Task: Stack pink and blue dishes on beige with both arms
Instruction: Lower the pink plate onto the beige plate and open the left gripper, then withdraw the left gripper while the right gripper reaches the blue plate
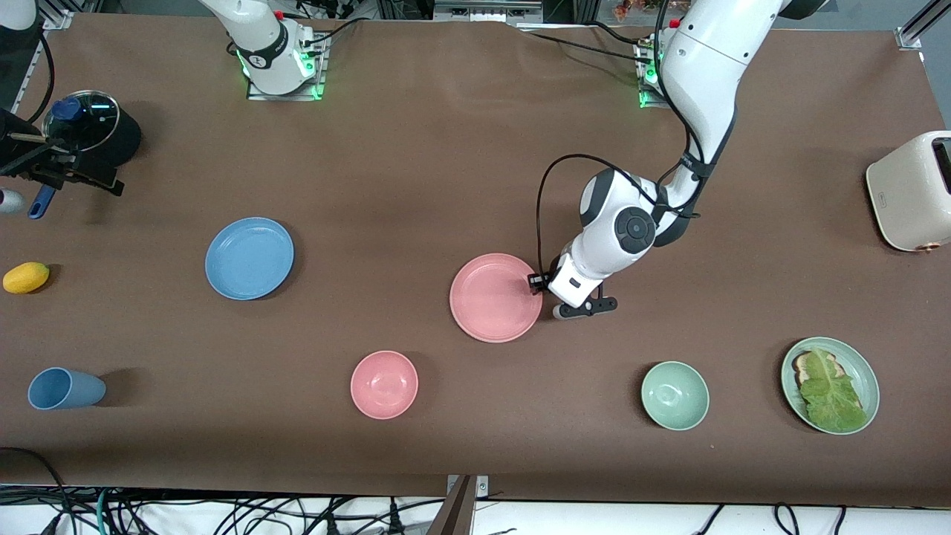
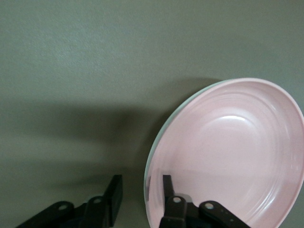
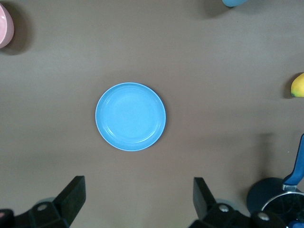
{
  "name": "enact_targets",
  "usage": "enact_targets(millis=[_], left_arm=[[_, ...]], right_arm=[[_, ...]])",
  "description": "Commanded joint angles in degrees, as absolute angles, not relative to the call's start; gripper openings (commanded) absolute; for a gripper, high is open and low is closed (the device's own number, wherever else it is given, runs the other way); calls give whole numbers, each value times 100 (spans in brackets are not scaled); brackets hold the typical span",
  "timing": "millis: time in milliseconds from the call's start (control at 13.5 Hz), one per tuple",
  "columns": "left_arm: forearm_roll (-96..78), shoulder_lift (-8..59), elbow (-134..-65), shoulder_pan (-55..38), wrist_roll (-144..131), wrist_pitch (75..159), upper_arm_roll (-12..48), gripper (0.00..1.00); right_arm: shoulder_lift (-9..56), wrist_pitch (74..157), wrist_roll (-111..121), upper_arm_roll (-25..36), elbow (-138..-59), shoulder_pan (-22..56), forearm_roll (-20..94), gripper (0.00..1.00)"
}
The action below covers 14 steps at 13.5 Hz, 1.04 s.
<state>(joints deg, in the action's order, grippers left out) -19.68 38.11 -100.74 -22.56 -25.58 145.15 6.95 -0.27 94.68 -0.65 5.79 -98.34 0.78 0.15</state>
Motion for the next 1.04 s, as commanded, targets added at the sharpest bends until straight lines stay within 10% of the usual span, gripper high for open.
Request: enact_targets(millis=[0,962], left_arm=[[-2057,3640,-10028,-2215,-2531,14371,615,55],[-1230,2663,-10028,-994,-213,12113,132,78]], right_arm=[[-70,9431,35,554,-9861,26,9,100],[-70,9439,35,562,-9861,26,0,100]])
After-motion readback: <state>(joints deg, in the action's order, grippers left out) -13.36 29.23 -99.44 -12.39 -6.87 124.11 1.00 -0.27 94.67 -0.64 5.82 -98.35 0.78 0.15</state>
